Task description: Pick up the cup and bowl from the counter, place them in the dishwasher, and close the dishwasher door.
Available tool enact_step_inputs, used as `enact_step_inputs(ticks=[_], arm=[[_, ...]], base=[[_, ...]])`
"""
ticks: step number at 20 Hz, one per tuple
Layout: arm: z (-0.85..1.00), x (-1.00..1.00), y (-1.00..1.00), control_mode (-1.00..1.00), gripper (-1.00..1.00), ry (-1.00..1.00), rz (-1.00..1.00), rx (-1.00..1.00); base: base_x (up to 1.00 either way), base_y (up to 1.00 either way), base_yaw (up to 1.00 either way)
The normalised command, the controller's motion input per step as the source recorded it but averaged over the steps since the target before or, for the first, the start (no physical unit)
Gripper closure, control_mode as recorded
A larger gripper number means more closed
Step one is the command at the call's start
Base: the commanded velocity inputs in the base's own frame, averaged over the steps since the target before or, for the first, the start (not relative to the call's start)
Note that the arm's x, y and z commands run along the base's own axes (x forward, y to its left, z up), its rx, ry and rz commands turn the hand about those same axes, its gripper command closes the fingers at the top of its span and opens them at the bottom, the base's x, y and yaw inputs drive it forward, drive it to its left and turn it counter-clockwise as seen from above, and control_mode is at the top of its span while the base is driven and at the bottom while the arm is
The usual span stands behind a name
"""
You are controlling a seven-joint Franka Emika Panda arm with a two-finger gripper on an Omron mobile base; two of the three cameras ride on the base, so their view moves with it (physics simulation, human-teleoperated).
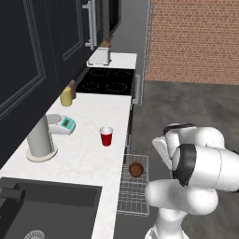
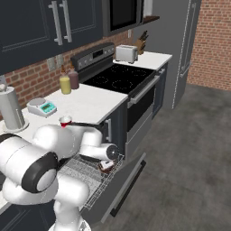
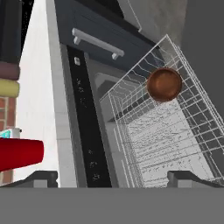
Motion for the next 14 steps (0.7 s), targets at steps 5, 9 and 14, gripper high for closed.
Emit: enact_step_inputs(ticks=[5,9,14], arm=[[1.0,0.0,-0.28,-1.0,-1.0,-0.04,0.29,0.13],[1.0,0.0,-0.03,-1.0,-1.0,0.01,0.24,0.03],[0.69,0.09,0.15,-1.0,-1.0,0.23,0.21,-0.03]], base=[[0.0,0.0,0.0],[0.0,0.0,0.0],[0.0,0.0,0.0]])
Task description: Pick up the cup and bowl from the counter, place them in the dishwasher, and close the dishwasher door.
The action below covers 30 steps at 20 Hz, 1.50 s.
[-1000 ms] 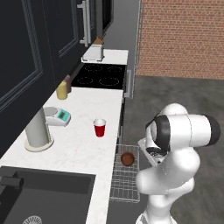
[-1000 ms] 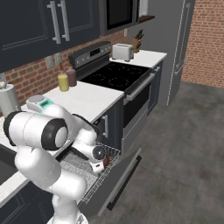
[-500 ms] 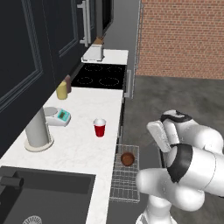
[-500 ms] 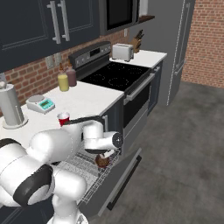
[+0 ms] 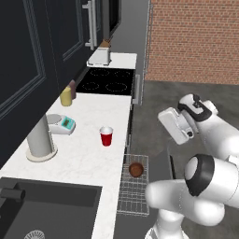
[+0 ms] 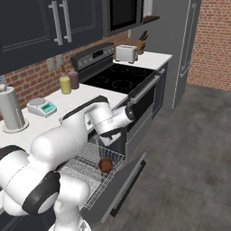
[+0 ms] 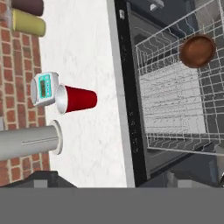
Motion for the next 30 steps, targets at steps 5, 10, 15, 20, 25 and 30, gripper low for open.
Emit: enact_step_inputs(ticks=[5,10,15,20,25,30], arm=[[0.08,0.33,0.14,-1.0,-1.0,0.03,0.21,0.0],[-0.02,0.22,0.42,-1.0,-1.0,0.0,0.15,0.0],[-0.04,0.03,0.72,-1.0,-1.0,0.0,0.05,-0.06],[0.0,0.17,0.54,-1.0,-1.0,0.0,0.01,-0.11],[0.0,0.14,0.28,-1.0,-1.0,0.04,0.0,-0.15],[0.0,0.28,0.43,-1.0,-1.0,0.01,0.0,-0.15]], base=[[0.0,0.0,0.0],[0.0,0.0,0.0],[0.0,0.0,0.0],[0.0,0.0,0.0],[0.0,0.0,0.0],[0.0,0.0,0.0]])
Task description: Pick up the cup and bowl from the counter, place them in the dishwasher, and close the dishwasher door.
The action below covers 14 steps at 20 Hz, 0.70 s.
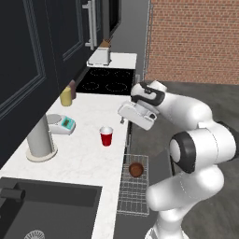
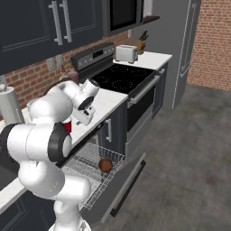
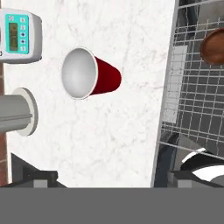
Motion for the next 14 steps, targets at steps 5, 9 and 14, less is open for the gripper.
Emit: enact_step_inputs(ticks=[5,9,14], arm=[[-0.03,0.38,0.51,-1.0,-1.0,0.04,0.0,-0.16],[-0.1,0.21,0.17,-1.0,-1.0,0.07,0.0,-0.11],[-0.35,0.22,0.03,-1.0,-1.0,0.1,0.0,-0.13]], base=[[0.0,0.0,0.0],[0.0,0.0,0.0],[0.0,0.0,0.0]])
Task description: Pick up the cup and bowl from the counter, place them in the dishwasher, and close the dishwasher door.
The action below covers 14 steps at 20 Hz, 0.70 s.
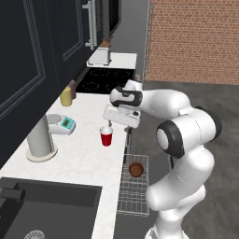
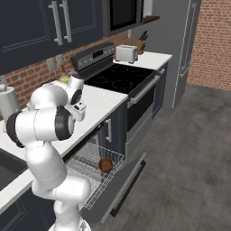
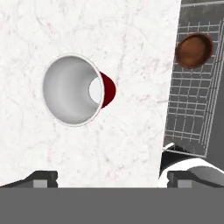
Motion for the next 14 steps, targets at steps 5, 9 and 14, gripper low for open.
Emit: enact_step_inputs(ticks=[5,9,14], arm=[[-0.34,0.3,0.02,-1.0,-1.0,0.06,0.0,-0.13],[-0.26,0.35,0.01,-1.0,-1.0,0.0,0.0,-0.02],[-0.2,0.3,0.04,-1.0,-1.0,0.0,0.0,0.0]], base=[[0.0,0.0,0.0],[0.0,0.0,0.0],[0.0,0.0,0.0]])
